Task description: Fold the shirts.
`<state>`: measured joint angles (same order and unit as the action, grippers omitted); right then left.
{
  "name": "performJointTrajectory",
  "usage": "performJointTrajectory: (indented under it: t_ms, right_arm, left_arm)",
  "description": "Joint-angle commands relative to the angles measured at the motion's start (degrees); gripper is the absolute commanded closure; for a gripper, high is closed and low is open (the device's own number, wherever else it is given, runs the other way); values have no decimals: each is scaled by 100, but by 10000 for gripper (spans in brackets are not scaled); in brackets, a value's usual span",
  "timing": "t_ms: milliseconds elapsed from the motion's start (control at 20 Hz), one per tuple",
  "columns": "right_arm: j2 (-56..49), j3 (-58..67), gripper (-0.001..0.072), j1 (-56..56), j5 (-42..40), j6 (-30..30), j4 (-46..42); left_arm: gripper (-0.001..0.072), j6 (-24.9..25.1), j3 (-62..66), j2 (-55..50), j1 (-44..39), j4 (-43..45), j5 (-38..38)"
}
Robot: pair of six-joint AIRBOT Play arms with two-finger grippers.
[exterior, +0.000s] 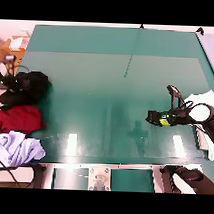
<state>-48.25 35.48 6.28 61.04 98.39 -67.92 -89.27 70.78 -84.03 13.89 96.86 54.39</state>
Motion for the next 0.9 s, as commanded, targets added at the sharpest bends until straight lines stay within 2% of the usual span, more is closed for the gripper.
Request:
performJointTrajectory:
  t_ms: [0, 300, 400, 650, 700, 750, 800, 850]
  right_arm:
    - [2, 7, 690, 0, 9, -2, 0]
    - [2, 225, 690, -2, 7, -4, -2]
    - [2, 321, 690, -2, 9, -2, -2]
    - [2, 372, 689, -2, 50, -2, -2]
    - [2, 372, 645, -2, 48, -2, -2]
    - [2, 372, 529, -13, 50, -2, -2]
    - [2, 385, 419, -61, 92, 0, 0]
    - [2, 431, 366, -146, 210, -2, 0]
  left_arm:
    - [687, 538, 1060, 343, -330, -879, 704]
    - [687, 579, 2277, 1207, -2291, -2107, 1036]
    - [687, 575, 2229, 1126, -2997, -2518, 1093]
    - [684, 570, 1799, 212, -4350, -2538, 986]
    - [573, 570, 1792, -26, -4452, -2540, 953]
    - [192, 551, 1794, -221, -4489, -2540, 914]
    - [-13, 382, 1799, -334, -4450, -2531, 905]
    - [-13, 380, 1810, -352, -4325, -2524, 942]
